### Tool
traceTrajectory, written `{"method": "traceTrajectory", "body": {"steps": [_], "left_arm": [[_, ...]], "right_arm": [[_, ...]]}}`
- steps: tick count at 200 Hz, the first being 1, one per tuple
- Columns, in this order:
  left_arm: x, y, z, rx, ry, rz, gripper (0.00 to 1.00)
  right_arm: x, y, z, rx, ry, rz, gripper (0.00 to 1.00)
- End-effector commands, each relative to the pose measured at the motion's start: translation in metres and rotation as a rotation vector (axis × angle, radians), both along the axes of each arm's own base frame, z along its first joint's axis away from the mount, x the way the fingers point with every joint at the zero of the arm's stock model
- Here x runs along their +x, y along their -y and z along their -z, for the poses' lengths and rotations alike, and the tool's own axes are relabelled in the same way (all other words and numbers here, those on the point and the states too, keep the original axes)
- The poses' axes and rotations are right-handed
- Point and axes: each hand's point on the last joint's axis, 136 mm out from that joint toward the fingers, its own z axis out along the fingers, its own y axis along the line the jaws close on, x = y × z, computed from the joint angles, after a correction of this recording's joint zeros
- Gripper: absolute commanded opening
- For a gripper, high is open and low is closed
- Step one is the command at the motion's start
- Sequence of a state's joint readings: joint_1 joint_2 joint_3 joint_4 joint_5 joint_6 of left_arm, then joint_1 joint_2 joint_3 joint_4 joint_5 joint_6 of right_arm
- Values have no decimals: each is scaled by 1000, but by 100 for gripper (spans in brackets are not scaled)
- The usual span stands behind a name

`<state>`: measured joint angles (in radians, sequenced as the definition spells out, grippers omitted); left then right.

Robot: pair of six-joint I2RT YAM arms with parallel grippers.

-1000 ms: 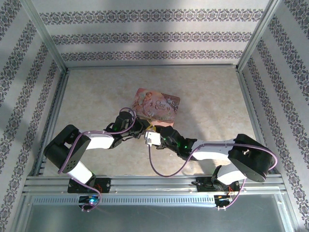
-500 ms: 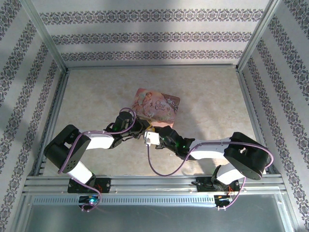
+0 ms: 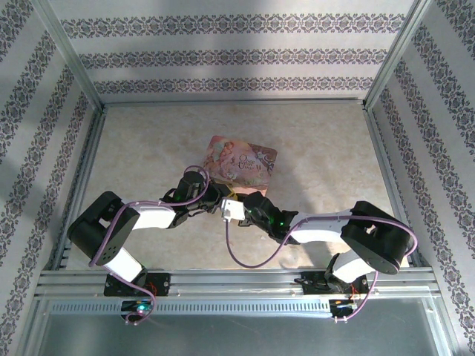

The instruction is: Unlock a padlock with a key

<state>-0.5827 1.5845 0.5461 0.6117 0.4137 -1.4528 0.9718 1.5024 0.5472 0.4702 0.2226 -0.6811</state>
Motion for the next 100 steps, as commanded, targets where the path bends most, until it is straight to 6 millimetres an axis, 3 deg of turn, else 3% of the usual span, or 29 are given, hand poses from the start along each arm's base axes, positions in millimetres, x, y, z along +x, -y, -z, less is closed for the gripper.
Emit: {"method": "traceTrajectory", "body": {"steps": [1, 67, 100], "left_arm": [[5, 16, -30, -61, 66, 26, 0], [6, 17, -32, -66, 69, 26, 0], [6, 18, -33, -68, 70, 28, 0]], "right_arm": [[10, -3, -8, 26, 19, 28, 21], [12, -5, -10, 75, 9, 57, 0], [15, -3, -17, 137, 7, 102, 0]]}}
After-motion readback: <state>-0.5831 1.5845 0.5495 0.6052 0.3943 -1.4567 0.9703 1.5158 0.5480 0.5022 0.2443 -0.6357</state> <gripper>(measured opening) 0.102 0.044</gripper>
